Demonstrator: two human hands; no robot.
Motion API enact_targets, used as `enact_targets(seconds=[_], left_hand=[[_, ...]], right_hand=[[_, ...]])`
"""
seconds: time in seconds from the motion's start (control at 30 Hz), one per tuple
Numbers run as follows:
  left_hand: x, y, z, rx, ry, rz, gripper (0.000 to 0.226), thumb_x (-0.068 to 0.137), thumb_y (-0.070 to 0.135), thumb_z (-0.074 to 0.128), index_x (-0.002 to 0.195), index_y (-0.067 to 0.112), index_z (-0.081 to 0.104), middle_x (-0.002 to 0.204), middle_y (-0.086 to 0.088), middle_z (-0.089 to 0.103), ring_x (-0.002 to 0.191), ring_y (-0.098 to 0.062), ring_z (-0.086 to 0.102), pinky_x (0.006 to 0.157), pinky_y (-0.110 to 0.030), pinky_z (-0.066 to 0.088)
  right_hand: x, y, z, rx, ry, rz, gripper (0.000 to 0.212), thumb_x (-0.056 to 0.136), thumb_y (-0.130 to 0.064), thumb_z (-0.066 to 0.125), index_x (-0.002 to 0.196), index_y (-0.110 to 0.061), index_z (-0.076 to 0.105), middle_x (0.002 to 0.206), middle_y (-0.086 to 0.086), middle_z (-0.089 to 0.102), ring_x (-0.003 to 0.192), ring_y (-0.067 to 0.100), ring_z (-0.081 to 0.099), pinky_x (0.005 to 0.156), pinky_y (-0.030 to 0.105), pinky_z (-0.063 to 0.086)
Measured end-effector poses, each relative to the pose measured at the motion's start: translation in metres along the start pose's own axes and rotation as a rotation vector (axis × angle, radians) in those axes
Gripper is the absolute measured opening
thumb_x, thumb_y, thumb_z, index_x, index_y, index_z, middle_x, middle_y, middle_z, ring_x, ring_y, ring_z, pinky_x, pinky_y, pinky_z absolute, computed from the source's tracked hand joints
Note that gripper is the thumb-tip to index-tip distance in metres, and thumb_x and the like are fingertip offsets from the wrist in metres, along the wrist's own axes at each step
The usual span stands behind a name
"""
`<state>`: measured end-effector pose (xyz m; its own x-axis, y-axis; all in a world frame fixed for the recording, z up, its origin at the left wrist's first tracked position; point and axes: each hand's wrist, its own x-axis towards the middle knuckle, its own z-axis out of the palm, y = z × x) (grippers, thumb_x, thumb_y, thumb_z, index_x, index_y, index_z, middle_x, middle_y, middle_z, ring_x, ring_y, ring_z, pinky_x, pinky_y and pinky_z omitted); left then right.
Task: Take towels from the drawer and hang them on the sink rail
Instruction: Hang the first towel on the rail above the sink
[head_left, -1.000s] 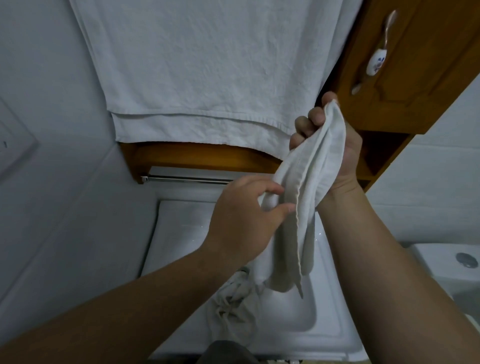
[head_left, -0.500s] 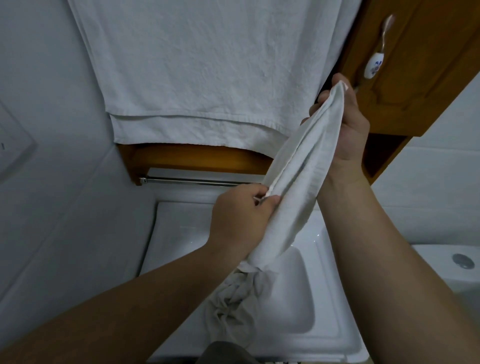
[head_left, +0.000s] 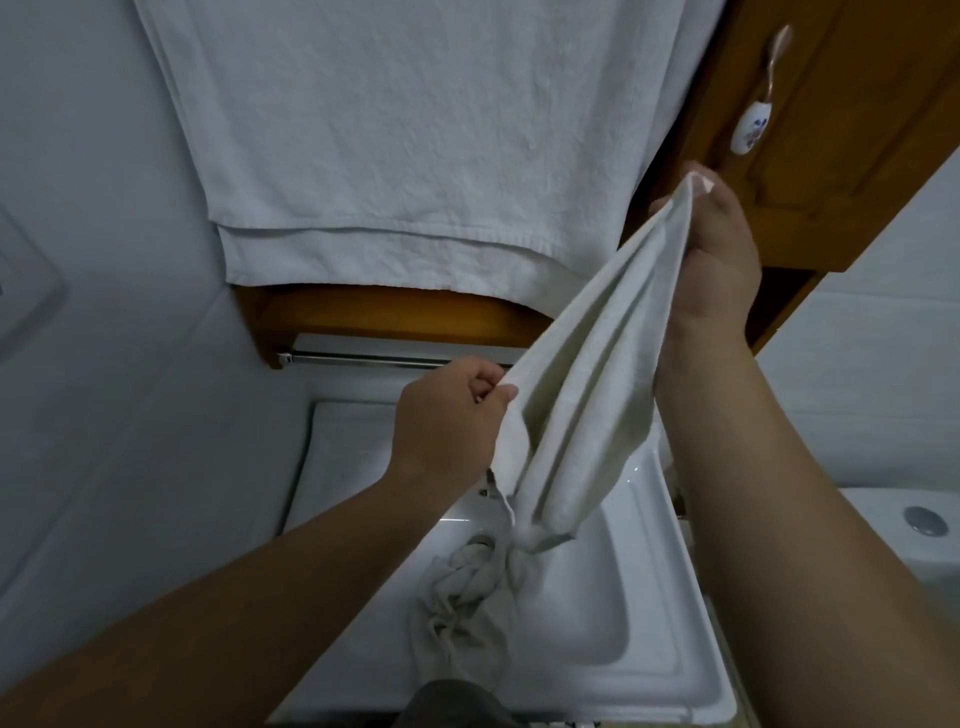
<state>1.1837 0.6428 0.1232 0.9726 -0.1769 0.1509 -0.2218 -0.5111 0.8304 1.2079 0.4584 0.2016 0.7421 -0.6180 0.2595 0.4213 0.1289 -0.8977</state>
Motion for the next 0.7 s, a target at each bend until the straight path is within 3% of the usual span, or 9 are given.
enact_targets(seconds=[0.07, 0.13, 0.2, 0.3, 0.37, 0.47, 0.6, 0.7], left_hand=[[-0.001, -0.001, -0.002, 0.033, 0.027, 0.031, 0.014, 0.094, 0.025, 0.062, 0.105, 0.018, 0.069, 0.084, 0.011, 0.065, 0.078, -0.010, 0.064, 0.073, -0.028, 0.057], [-0.006, 0.000, 0.000, 0.067, -0.001, 0.094, 0.016, 0.097, 0.022, 0.057, 0.104, 0.016, 0.070, 0.083, 0.008, 0.065, 0.076, -0.006, 0.061, 0.073, -0.022, 0.054], [-0.018, 0.004, 0.005, 0.081, -0.058, 0.158, 0.018, 0.098, 0.021, 0.053, 0.098, 0.016, 0.071, 0.075, 0.013, 0.057, 0.070, 0.001, 0.056, 0.066, -0.010, 0.046], [-0.034, 0.007, 0.014, 0.069, -0.096, 0.189, 0.020, 0.097, 0.025, 0.053, 0.101, 0.023, 0.073, 0.074, 0.021, 0.048, 0.069, 0.003, 0.050, 0.063, -0.004, 0.035], [-0.036, 0.006, 0.017, 0.057, -0.110, 0.158, 0.018, 0.096, 0.028, 0.054, 0.085, 0.029, 0.068, 0.070, 0.020, 0.046, 0.069, 0.001, 0.049, 0.061, -0.005, 0.033], [-0.030, 0.004, 0.019, 0.078, -0.122, 0.099, 0.035, 0.094, 0.039, 0.057, 0.063, 0.027, 0.045, 0.067, 0.010, 0.047, 0.065, -0.006, 0.048, 0.054, -0.013, 0.031], [-0.022, 0.008, 0.018, -0.020, -0.137, -0.004, 0.013, 0.086, 0.044, 0.067, 0.084, 0.032, 0.060, 0.080, 0.015, 0.064, 0.075, -0.002, 0.060, 0.062, -0.021, 0.044], [-0.018, 0.009, 0.017, -0.175, -0.111, -0.140, 0.035, 0.077, 0.050, 0.074, 0.104, 0.034, 0.058, 0.090, 0.021, 0.066, 0.083, 0.001, 0.063, 0.067, -0.022, 0.051]], right_hand=[[0.001, 0.003, 0.003, -0.146, 0.128, -0.132, 0.010, 0.094, -0.022, 0.065, 0.096, -0.020, 0.075, 0.093, 0.002, 0.073, 0.088, 0.015, 0.069, 0.088, 0.034, 0.058], [-0.004, 0.002, 0.009, -0.319, 0.162, -0.289, 0.014, 0.095, -0.023, 0.062, 0.100, -0.017, 0.074, 0.097, -0.002, 0.073, 0.091, 0.008, 0.068, 0.086, 0.028, 0.057], [-0.009, 0.002, 0.015, -0.411, 0.123, -0.391, 0.017, 0.095, -0.025, 0.061, 0.103, -0.016, 0.073, 0.097, -0.006, 0.072, 0.092, 0.005, 0.067, 0.085, 0.027, 0.056], [-0.014, 0.004, 0.019, -0.536, 0.034, -0.507, 0.017, 0.096, -0.024, 0.061, 0.106, -0.015, 0.072, 0.095, -0.014, 0.069, 0.092, -0.002, 0.064, 0.082, 0.017, 0.052], [-0.017, 0.007, 0.021, -0.606, -0.015, -0.583, 0.017, 0.096, -0.023, 0.061, 0.105, -0.014, 0.073, 0.092, -0.018, 0.066, 0.088, -0.008, 0.062, 0.079, 0.011, 0.048], [-0.022, 0.009, 0.025, -0.730, -0.090, -0.681, 0.019, 0.095, -0.023, 0.062, 0.107, -0.013, 0.074, 0.097, -0.017, 0.067, 0.089, -0.012, 0.060, 0.081, 0.008, 0.047], [-0.028, 0.008, 0.031, -0.925, -0.227, -0.781, 0.021, 0.096, -0.025, 0.060, 0.111, -0.017, 0.073, 0.105, -0.007, 0.074, 0.096, 0.000, 0.064, 0.085, 0.015, 0.050], [-0.030, 0.005, 0.034, -1.009, -0.298, -0.823, 0.021, 0.096, -0.024, 0.061, 0.112, -0.018, 0.073, 0.103, -0.004, 0.075, 0.094, 0.008, 0.068, 0.083, 0.023, 0.054]])
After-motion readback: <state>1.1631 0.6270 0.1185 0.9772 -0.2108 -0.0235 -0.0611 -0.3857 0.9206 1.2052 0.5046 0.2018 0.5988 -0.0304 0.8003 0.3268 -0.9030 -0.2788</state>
